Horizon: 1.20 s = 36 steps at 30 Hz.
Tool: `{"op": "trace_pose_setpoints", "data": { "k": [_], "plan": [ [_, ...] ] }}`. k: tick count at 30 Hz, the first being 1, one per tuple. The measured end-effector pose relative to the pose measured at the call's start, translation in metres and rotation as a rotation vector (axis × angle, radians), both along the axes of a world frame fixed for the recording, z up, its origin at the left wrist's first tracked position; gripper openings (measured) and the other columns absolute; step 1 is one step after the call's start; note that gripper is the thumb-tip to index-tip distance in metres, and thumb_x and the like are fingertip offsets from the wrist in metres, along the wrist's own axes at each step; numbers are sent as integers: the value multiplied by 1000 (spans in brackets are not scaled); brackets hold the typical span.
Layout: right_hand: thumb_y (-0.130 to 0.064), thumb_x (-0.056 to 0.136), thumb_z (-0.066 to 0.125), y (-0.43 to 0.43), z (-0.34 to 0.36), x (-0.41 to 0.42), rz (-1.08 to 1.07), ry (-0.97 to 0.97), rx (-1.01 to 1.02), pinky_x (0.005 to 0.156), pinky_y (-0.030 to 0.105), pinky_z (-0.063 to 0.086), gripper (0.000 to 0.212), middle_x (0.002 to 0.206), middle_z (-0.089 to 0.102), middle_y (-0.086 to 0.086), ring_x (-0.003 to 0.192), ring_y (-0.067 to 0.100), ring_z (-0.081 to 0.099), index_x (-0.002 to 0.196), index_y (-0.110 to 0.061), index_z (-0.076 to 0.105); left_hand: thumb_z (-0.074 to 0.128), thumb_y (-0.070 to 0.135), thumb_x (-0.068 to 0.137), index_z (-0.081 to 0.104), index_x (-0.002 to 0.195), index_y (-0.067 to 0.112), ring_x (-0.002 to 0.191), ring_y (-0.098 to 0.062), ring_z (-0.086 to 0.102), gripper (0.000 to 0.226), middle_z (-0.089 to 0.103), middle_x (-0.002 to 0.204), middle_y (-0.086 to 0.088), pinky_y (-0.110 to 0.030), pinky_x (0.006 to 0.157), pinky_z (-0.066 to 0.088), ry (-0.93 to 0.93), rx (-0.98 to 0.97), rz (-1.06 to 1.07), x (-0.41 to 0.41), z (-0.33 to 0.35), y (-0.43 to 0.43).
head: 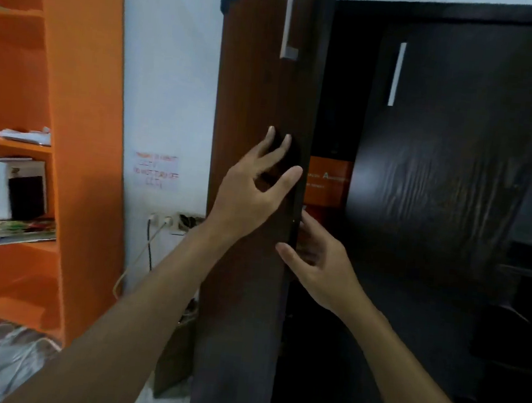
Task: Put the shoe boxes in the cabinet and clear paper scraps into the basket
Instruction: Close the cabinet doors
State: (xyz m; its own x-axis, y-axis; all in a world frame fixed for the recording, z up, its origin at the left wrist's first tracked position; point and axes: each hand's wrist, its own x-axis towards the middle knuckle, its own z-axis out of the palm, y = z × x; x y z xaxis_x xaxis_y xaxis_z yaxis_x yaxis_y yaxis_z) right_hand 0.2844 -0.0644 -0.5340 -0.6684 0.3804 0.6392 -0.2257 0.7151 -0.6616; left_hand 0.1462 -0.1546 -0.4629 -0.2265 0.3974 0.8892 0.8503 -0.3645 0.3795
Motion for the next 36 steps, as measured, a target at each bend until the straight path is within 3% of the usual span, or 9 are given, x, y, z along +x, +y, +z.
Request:
{"op": "trace_pose_setpoints", "data": {
  "k": [4,8,10,13,17,20,23,27,36],
  "plan": [
    [-18,92,66,44,-9,17,-208,48,20,79,6,48,70,112,51,-25,101,-11,59,134,-55,24,53,42,96,24,149,41,149,-7,10,60,-3,161,20,-33,112,30,155,-164,46,0,-6,51],
    [-19,94,63,90,-18,4,-367,49,7,95,25,52,72,122,60,-3,104,6,62,147,-51,25,52,36,97,17,152,36,148,-7,-2,65,-16,161,14,-7,81,38,303,-248,202,-3,-4,90],
    [-14,96,62,107,-20,-6,-432,64,32,96,26,52,70,117,59,-2,98,7,62,149,-42,25,52,34,97,14,153,35,148,-8,-6,68,-19,161,11,-16,78,48,343,-281,264,-9,-4,109],
    [-5,97,57,126,-23,-22,-534,65,89,100,28,49,66,114,49,-1,101,9,56,151,-29,28,51,34,97,12,154,34,148,-11,-11,69,-22,160,10,-35,93,53,363,-361,321,-20,-5,133],
    [-27,96,60,135,-21,-40,-740,-72,315,107,37,42,61,140,34,2,130,16,32,152,-30,34,50,31,96,15,155,29,149,-13,-13,68,-19,161,8,-52,118,21,306,-517,294,-39,-12,158],
    [-35,94,61,145,-18,-50,-849,-172,337,120,51,20,75,161,5,9,149,29,-2,155,-35,18,54,24,94,13,155,28,148,-15,-17,74,-22,160,7,-53,119,9,330,-520,325,-52,-23,169],
    [-40,94,61,160,-18,-53,-929,-281,275,115,66,11,86,162,-17,10,147,36,-23,155,-38,1,55,19,92,10,155,28,147,-16,-21,78,-26,159,6,-53,119,9,364,-495,328,-58,-31,175],
    [-42,94,60,169,-26,-54,-971,-349,340,114,68,7,91,161,-25,8,145,36,-31,154,-40,-8,56,21,91,5,155,28,146,-16,-26,82,-32,157,5,-52,119,6,380,-486,348,-58,-35,180],
    [-27,89,69,177,-23,-24,-811,-367,309,120,56,18,93,159,-29,-12,145,19,-31,155,-40,6,53,37,89,2,155,29,142,-20,-33,85,-39,154,-2,-58,118,6,388,-482,362,-50,-40,186]
  ]
}}
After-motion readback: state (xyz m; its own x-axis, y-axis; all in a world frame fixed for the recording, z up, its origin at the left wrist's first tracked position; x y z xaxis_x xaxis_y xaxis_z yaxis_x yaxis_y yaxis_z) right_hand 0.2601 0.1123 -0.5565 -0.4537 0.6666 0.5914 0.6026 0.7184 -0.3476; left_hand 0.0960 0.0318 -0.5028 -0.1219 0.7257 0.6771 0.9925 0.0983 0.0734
